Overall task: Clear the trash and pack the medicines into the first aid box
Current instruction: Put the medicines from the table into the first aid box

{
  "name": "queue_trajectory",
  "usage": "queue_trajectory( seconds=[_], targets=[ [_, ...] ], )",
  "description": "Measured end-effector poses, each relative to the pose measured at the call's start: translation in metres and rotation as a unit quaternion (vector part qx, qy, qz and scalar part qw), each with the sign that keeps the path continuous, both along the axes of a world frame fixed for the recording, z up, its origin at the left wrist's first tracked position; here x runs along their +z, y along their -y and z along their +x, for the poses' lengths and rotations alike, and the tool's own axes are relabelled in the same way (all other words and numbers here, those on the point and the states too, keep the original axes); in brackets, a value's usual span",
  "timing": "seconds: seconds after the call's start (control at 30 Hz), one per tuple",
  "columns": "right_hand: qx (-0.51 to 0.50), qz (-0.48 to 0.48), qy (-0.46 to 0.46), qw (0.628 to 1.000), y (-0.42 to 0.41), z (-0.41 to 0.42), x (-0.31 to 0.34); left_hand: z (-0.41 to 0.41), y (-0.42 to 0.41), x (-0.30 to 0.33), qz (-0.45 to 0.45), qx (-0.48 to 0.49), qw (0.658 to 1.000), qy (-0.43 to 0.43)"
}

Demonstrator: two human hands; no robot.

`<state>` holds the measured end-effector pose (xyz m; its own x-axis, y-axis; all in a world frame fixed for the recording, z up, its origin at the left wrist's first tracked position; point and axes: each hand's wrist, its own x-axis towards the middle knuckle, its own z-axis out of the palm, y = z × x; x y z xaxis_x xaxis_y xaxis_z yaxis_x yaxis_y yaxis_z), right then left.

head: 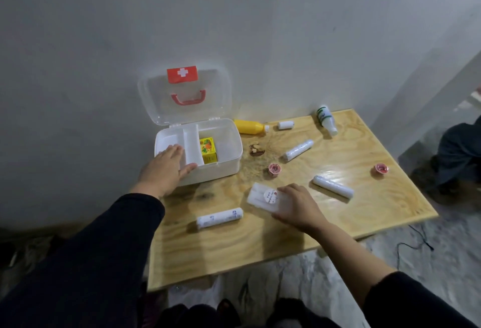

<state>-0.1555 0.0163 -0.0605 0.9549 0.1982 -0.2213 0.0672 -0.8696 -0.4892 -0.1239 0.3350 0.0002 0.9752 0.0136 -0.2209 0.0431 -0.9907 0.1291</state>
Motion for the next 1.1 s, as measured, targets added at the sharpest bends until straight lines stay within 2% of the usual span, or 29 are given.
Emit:
queue_trajectory(
  seconds=[0.33, 0.5, 0.67, 0.8, 1.1],
  targets=[
    [-0.016, 0.051, 0.138, 0.989, -0.025, 0.063, 0.073, 0.000, 0.002, 0.004, -0.015, 0.005, 1.000, -0.012],
    [0.060, -0.056, 0.158, 0.984, -0.069, 0.102, 0.099, 0.000, 0.000, 0.001, -0.025, 0.011, 1.000, -0.005],
    [0.121, -0.181, 0.173, 0.961, -0.118, 0.128, 0.104, 0.002, -0.004, -0.003, -0.037, 0.010, 0.999, 0.008],
    [0.152, -0.209, 0.154, 0.954, -0.146, 0.137, 0.094, 0.002, -0.004, -0.003, -0.050, 0.020, 0.999, 0.007],
    [0.160, -0.115, 0.073, 0.978, -0.166, 0.149, 0.069, 0.002, -0.006, -0.007, -0.039, 0.006, 0.999, 0.006]
  ],
)
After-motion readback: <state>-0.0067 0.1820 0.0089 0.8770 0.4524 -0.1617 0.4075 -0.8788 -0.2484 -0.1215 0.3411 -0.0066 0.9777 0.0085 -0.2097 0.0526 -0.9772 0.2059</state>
